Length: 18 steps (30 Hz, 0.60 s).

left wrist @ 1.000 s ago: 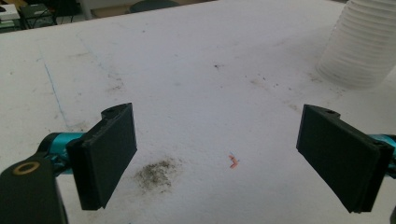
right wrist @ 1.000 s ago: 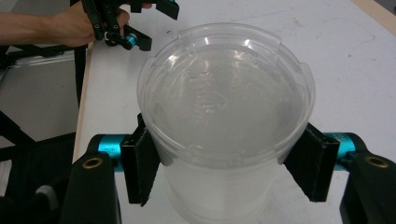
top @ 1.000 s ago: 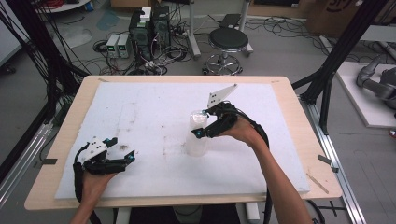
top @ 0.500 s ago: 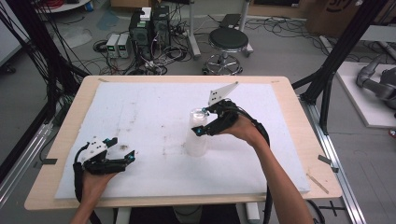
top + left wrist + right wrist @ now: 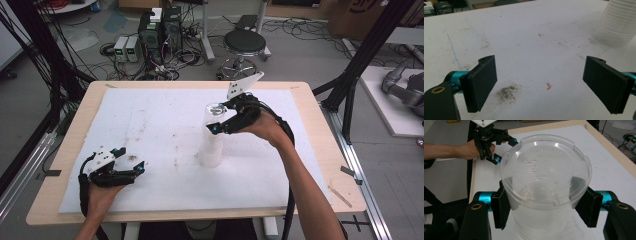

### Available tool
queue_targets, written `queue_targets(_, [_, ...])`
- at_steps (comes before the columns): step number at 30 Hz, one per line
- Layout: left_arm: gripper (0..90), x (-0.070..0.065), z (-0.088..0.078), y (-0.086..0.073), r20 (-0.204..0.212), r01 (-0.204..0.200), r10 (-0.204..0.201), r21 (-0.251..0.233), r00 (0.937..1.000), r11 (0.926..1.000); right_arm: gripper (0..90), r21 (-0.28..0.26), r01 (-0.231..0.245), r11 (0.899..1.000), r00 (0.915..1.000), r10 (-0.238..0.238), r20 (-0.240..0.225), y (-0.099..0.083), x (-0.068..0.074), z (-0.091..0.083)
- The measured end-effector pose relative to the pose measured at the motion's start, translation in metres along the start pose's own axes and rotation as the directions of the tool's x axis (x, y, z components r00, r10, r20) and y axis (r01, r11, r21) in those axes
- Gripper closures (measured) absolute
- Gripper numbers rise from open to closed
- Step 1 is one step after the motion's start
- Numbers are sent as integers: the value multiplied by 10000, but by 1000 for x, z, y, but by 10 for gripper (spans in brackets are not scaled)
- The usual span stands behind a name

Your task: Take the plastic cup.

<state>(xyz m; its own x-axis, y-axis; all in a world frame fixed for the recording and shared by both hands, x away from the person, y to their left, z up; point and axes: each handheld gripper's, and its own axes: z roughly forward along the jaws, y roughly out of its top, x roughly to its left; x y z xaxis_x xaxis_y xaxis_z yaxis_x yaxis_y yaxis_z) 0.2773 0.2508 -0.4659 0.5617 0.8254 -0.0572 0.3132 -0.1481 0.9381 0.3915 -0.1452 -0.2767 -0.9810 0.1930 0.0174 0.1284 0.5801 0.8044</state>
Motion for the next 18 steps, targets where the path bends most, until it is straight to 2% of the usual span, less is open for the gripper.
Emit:
queue_targets(11, [120,-1,0,0,-1,16,-16,-6,10000,10000,367,-470,87,9989,9999,-82,103,34,4,-26])
queue_targets(18, [120,0,0,0,9,15,-15,15,10000,10000,370,-492,136,9987,9998,-128,163,42,8,-34])
